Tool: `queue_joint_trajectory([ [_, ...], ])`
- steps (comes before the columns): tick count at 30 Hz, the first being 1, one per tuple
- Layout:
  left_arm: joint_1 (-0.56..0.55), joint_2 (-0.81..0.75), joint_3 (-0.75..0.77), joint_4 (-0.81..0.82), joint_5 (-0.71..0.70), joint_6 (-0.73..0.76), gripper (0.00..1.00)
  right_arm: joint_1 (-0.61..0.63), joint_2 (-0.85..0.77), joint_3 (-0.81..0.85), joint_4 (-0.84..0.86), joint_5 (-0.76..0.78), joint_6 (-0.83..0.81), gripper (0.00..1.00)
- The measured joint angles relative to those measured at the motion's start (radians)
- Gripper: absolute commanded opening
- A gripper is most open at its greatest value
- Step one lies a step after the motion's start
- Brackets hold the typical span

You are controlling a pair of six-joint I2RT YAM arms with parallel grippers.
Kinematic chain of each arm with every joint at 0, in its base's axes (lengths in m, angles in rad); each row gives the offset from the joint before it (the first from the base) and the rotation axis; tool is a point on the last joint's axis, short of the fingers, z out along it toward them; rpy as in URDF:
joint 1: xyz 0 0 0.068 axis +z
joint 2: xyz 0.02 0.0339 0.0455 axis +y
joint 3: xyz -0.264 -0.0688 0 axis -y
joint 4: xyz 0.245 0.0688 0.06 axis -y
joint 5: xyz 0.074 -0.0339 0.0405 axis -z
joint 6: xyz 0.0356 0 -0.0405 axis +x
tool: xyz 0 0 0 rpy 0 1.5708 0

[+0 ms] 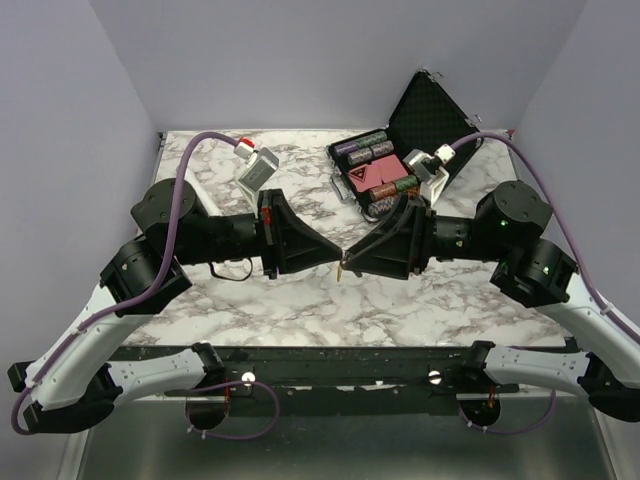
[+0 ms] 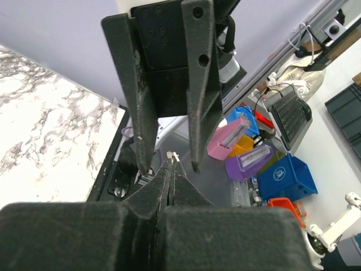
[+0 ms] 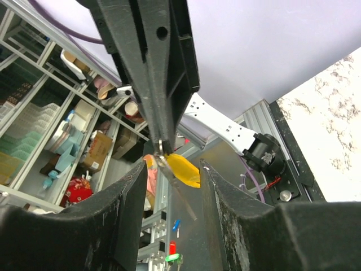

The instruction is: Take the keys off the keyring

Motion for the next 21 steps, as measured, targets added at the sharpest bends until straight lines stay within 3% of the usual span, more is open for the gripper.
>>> queue_joint_trajectory([
  [21,-0.062,0.040,0.044,-0.060,-0.128,0.002,0.00,0.000,-0.028,-0.011,0.054,0.016,0.008,0.36],
])
